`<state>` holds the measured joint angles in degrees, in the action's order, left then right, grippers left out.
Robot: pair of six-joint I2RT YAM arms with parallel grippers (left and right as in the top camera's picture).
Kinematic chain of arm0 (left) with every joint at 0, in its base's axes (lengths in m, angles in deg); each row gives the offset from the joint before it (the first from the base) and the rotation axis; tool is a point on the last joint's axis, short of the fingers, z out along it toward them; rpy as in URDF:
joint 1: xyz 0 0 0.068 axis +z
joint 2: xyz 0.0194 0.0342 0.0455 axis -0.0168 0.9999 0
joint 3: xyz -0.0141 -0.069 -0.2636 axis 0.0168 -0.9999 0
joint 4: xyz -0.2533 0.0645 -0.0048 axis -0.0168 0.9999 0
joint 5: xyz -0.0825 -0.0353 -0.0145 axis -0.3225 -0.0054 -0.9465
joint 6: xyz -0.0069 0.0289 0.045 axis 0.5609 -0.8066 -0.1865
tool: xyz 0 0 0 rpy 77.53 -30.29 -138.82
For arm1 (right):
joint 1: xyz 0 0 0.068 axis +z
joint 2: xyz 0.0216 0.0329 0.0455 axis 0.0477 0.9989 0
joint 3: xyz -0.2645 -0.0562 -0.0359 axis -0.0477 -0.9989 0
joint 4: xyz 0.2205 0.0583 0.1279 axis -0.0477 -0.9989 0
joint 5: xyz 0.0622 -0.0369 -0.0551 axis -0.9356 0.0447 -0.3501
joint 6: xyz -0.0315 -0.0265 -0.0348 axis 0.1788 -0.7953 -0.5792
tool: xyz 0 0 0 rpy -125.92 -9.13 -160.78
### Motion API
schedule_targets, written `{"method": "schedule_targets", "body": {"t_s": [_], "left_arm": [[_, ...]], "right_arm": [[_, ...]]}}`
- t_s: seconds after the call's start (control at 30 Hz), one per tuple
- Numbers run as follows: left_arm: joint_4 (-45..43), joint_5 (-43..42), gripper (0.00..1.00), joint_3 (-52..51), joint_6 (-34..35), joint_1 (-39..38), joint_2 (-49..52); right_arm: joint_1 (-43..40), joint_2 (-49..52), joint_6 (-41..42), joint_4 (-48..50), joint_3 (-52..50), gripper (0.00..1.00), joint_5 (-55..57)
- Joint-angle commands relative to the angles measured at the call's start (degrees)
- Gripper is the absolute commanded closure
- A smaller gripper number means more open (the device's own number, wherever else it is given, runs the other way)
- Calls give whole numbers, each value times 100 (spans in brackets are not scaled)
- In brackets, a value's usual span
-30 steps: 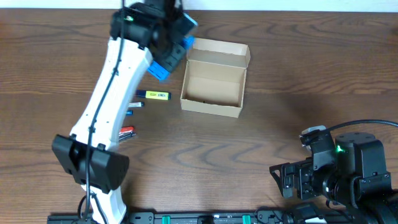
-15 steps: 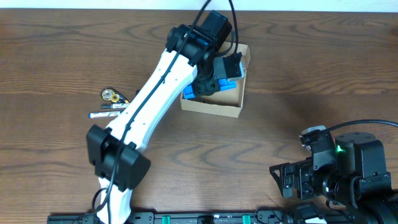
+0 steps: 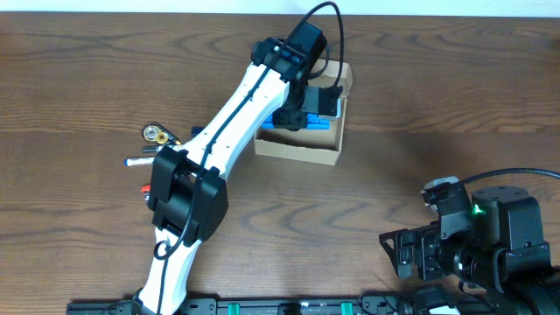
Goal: Pack container
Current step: 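Lift the blue eraser and lower it into the box with left gripper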
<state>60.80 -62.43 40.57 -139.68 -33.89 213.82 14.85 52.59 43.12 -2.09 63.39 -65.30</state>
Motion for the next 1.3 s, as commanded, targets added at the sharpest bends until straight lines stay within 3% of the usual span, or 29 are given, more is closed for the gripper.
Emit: {"method": "schedule_targets", "body": {"t_s": [0.0, 0.27, 0.5, 0.63, 0.73, 0.87, 1.27], "left_arm": [[13, -273, 77, -24, -273, 39, 223], [111, -260, 77, -24, -319, 70, 476], [184, -210, 71, -24, -358, 177, 498], [219, -216, 62, -24, -354, 216, 498], [225, -223, 46, -24, -262, 216, 498], [227, -240, 32, -24, -52, 212, 472], [407, -236, 28, -22, 39, 205, -39]], "right_arm": [[-46, 13, -76, 2, 68, 1, -22], [-46, 13, -79, 2, 68, 1, -22], [-46, 13, -79, 2, 68, 1, -20], [-46, 13, -79, 2, 68, 1, -22], [-46, 13, -79, 2, 68, 1, -22], [-46, 13, -79, 2, 68, 1, -22], [-46, 13, -79, 2, 68, 1, -20]]}}
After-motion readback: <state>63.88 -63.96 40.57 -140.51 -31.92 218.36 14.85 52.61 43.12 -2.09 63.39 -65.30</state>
